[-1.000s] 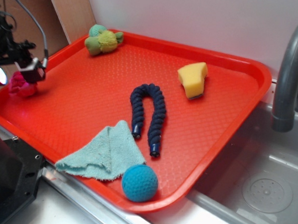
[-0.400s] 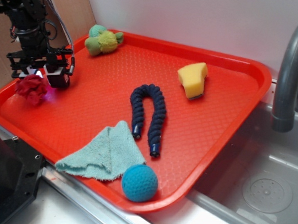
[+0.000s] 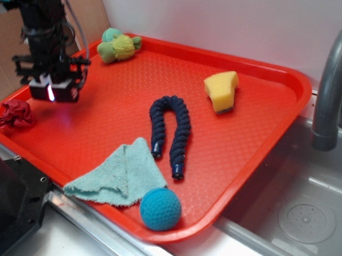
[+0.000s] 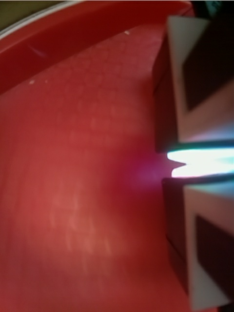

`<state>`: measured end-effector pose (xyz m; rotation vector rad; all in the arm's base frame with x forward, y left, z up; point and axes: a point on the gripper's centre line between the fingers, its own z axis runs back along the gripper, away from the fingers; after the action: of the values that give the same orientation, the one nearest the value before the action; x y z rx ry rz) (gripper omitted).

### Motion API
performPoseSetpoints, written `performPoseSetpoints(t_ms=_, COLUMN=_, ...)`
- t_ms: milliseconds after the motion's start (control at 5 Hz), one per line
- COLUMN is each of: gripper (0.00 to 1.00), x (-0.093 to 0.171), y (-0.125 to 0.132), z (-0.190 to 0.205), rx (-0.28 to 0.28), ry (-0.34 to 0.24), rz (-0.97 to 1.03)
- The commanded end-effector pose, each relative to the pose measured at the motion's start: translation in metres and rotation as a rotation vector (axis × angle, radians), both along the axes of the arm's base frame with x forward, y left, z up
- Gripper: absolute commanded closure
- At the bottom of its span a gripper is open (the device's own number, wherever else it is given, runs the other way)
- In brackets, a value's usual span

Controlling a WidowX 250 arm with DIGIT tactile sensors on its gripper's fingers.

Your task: Grab the red paper.

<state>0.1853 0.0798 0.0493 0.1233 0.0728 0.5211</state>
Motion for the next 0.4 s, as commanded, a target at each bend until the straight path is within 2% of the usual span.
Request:
performPoseSetpoints(t_ms=0, gripper=0.0, x=-0.021, y=0.007, z=0.063, rx=-0.062, ry=-0.169, rz=-0.232)
performPoseSetpoints(t_ms=200, gripper=0.0, x=-0.037, y=0.021, z=0.067, rx=-0.098, ry=-0.171, rz=-0.428)
